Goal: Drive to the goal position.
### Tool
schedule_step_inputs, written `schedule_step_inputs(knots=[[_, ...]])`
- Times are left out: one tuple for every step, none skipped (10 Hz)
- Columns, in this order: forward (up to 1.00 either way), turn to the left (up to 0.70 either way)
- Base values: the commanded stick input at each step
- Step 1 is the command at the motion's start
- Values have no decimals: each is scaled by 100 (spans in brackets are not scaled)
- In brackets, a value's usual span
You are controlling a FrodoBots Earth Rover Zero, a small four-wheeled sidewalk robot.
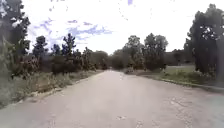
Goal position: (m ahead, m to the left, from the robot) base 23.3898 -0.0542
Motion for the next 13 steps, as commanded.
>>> schedule_step_inputs(knots=[[85,0],[85,0],[85,0],[85,0],[85,0],[85,0],[85,0],[85,0],[85,0],[85,0],[85,0],[85,0],[85,0]])
